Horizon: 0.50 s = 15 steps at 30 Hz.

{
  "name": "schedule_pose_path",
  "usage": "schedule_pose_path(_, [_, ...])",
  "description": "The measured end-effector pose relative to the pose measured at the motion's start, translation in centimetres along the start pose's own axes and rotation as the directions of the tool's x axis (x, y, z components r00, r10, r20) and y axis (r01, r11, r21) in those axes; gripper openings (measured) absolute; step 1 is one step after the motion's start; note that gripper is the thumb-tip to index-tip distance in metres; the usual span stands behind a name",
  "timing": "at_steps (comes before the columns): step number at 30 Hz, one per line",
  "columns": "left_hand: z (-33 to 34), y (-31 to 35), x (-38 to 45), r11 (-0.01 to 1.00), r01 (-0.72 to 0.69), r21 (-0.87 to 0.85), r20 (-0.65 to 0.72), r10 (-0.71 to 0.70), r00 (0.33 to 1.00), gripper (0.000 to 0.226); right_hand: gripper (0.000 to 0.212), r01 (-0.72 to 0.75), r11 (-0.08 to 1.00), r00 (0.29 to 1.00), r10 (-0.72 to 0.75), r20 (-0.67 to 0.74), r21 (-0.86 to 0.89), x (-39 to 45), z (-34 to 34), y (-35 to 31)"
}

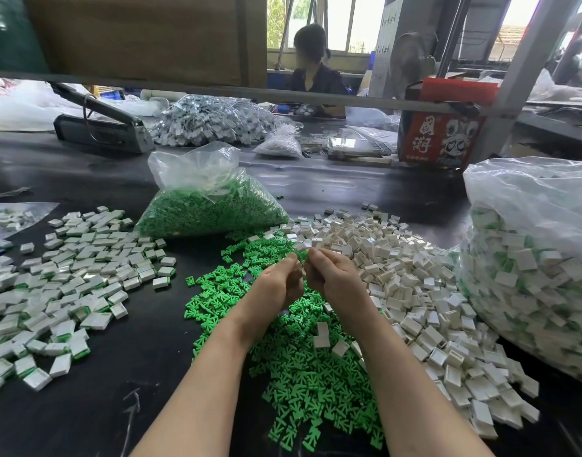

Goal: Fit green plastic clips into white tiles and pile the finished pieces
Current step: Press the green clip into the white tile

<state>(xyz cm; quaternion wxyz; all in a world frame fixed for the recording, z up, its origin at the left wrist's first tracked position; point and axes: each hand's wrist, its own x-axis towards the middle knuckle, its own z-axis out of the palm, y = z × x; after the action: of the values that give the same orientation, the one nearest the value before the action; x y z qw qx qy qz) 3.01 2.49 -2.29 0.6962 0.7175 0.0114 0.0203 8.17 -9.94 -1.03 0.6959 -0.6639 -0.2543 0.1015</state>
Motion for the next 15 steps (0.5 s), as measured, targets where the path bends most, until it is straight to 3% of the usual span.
schedule_pose_path(4, [0.0, -0.11, -0.23, 0.999, -0.008, 0.053, -0.025, 0.009, 1.0, 0.037, 0.04, -0.006, 1.0, 1.0, 0.006, -0.002, -0.006, -0.05, -0.12, 0.01])
schedule_pose_path(10, [-0.62, 0.04, -0.09, 0.988, -0.101, -0.117, -0.004, 0.101, 0.995, 0.027, 0.04, -0.002, 1.0, 1.0, 0.002, 0.017, -0.004, -0.04, -0.68, 0.02])
schedule_pose_path(15, [-0.81, -0.07, -0.08, 0.984, -0.109, -0.139, 0.015, 0.112, 0.994, 0.025, 0.041, -0.006, 1.0, 1.0, 0.005, 0.028, 0.012, -0.05, -0.65, 0.08])
